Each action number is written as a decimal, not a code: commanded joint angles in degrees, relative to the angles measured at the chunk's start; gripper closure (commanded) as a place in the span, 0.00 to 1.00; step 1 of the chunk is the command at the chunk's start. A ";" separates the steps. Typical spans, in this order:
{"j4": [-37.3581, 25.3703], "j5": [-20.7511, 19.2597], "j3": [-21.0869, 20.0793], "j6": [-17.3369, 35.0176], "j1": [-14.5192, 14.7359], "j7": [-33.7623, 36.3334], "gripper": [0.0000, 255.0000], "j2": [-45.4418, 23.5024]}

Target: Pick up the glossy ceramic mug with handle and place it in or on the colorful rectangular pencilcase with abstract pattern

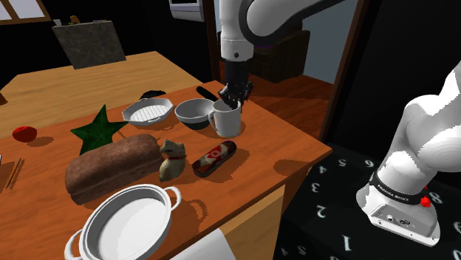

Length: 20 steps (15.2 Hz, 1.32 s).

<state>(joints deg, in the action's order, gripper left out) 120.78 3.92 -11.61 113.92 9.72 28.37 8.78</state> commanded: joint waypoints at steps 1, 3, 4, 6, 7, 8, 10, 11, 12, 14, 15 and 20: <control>-5.27 -0.93 -1.06 -0.73 0.48 2.07 1.00 -4.52; -10.41 -1.98 -1.95 -1.75 1.12 4.06 1.00 -8.68; -13.11 -2.57 -2.34 -2.36 1.50 5.03 1.00 -10.80; -12.62 -2.62 -2.33 -1.64 1.57 5.09 1.00 -11.04; -12.01 -2.65 -2.33 -0.90 1.58 5.09 1.00 -11.18; -11.42 -2.69 -2.33 -0.15 1.59 5.10 1.00 -11.33; -10.29 -2.77 -2.34 1.33 1.61 5.13 1.00 -11.69; -9.74 -2.82 -2.34 2.06 1.62 5.14 1.00 -11.88; -9.20 -2.87 -2.35 2.80 1.63 5.16 1.00 -12.09; -8.17 -2.97 -2.35 4.27 1.65 5.21 1.00 -12.53; -7.66 -3.03 -2.35 5.01 1.66 5.23 1.00 -12.77; -5.35 -3.39 -2.35 8.65 1.73 5.41 1.00 -14.14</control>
<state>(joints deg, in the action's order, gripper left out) 115.09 0.59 -14.00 121.94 11.50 33.85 -5.11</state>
